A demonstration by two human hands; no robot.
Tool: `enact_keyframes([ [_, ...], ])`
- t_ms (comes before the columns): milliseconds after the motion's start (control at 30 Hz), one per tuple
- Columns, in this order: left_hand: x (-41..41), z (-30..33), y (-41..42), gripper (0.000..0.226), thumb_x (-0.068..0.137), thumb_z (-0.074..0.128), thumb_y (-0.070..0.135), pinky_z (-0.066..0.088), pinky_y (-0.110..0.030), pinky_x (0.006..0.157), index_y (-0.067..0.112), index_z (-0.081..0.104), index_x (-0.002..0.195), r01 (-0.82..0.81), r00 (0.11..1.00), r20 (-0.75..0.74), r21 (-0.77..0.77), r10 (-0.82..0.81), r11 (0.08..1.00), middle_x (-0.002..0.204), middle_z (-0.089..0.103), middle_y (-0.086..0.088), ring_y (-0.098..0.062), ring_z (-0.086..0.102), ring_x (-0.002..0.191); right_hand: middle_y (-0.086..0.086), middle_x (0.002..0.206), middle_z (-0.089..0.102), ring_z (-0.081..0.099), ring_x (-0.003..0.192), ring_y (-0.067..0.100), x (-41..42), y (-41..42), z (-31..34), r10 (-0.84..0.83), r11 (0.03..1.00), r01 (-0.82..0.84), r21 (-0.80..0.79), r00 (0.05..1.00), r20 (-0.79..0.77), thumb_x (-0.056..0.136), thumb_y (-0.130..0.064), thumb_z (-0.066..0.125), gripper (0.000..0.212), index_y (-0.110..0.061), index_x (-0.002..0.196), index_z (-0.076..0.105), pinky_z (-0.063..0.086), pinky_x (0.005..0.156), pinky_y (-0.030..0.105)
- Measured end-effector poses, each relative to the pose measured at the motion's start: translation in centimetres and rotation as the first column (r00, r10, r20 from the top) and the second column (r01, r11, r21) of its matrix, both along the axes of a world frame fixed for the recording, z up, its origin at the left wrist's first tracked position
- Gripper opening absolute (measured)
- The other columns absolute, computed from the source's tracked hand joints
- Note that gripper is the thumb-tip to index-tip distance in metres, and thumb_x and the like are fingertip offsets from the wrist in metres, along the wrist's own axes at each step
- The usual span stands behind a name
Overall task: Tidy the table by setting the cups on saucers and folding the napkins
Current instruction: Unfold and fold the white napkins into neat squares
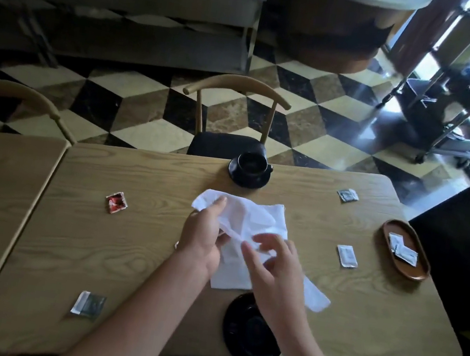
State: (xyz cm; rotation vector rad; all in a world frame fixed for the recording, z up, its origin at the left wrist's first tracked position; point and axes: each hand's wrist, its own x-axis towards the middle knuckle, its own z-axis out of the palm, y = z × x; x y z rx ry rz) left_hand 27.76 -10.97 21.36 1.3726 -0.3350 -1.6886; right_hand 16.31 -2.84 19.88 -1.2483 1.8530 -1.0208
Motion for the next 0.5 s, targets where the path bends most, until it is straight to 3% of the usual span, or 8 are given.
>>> enact_keyframes([
  [33,0.1,0.0,0.4,0.022,0.094,0.062,0.025,0.054,-0.029,0.065,0.007,0.069,0.105,0.003,1.000,-0.007,-0.020,-0.003,1.000,0.096,0.073,-0.011,-0.024,0.069,0.086,-0.012,0.084,0.063,0.057,0.064,0.006,-0.4,0.6,-0.6,-0.195,0.973,0.154,0.173,0.948,0.251,0.074,-0.065,0.065,0.042,-0.027,0.092,0.069,0.044,0.061,0.025],
  [100,0.1,0.2,1.3,0.019,0.094,0.061,0.021,0.055,-0.034,0.072,0.006,0.071,0.099,0.037,0.999,0.003,-0.059,-0.037,0.998,0.094,0.076,-0.011,-0.024,0.072,0.084,-0.003,0.069,0.060,0.053,0.053,0.013,-1.6,1.3,-1.7,-0.496,0.812,0.082,0.578,0.620,0.608,0.073,-0.069,0.068,0.056,-0.014,0.081,0.068,0.036,0.045,0.021],
  [133,0.1,0.2,1.8,0.017,0.094,0.060,0.020,0.055,-0.037,0.077,0.007,0.071,0.097,0.050,0.999,0.025,-0.068,-0.048,0.996,0.092,0.077,-0.010,-0.026,0.072,0.084,0.000,0.064,0.057,0.051,0.048,0.014,-2.2,1.5,-2.2,-0.583,0.743,-0.021,0.669,0.472,0.662,0.073,-0.070,0.068,0.060,-0.010,0.075,0.067,0.033,0.039,0.017],
  [167,0.1,0.3,2.2,0.018,0.095,0.060,0.020,0.053,-0.040,0.082,0.007,0.071,0.097,0.049,0.998,0.039,-0.071,-0.047,0.996,0.093,0.077,-0.010,-0.027,0.072,0.086,0.002,0.060,0.054,0.050,0.044,0.014,-2.7,1.7,-2.6,-0.627,0.705,-0.084,0.704,0.390,0.674,0.073,-0.071,0.068,0.062,-0.009,0.069,0.063,0.031,0.036,0.015],
  [267,0.2,0.3,3.1,0.027,0.097,0.055,0.023,0.052,-0.043,0.083,0.003,0.070,0.107,0.012,1.000,0.000,-0.071,-0.012,0.997,0.104,0.075,-0.014,-0.031,0.070,0.095,-0.001,0.051,0.044,0.049,0.040,0.012,-3.8,2.4,-4.0,-0.653,0.650,-0.120,0.750,0.416,0.633,0.080,-0.067,0.065,0.059,-0.014,0.059,0.050,0.028,0.032,0.013],
  [367,0.0,0.7,3.6,0.027,0.098,0.051,0.021,0.051,-0.039,0.075,0.003,0.067,0.111,-0.071,0.995,-0.078,-0.072,0.065,0.995,0.104,0.070,-0.017,-0.030,0.066,0.095,0.002,0.057,0.055,0.060,0.045,0.016,-3.0,4.7,-5.3,-0.621,0.586,-0.350,0.731,0.386,0.682,0.080,-0.071,0.058,0.066,-0.006,0.073,0.063,0.030,0.030,0.013],
  [433,-0.2,1.1,3.8,0.025,0.099,0.049,0.020,0.050,-0.037,0.073,0.004,0.066,0.106,-0.111,0.988,-0.120,-0.080,0.101,0.991,0.099,0.070,-0.015,-0.029,0.066,0.091,0.011,0.076,0.069,0.069,0.057,0.024,-1.6,6.1,-5.8,-0.620,0.585,-0.463,0.666,0.274,0.735,0.077,-0.073,0.059,0.085,0.007,0.106,0.065,0.039,0.031,0.017],
  [500,-0.3,1.4,4.0,0.023,0.100,0.049,0.021,0.051,-0.034,0.069,0.006,0.067,0.100,-0.140,0.983,-0.133,-0.090,0.127,0.986,0.091,0.071,-0.012,-0.025,0.067,0.082,0.018,0.095,0.072,0.073,0.068,0.029,-0.2,6.1,-6.2,-0.636,0.658,-0.458,0.598,0.088,0.767,0.081,-0.069,0.059,0.090,0.011,0.122,0.058,0.051,0.038,0.024],
])
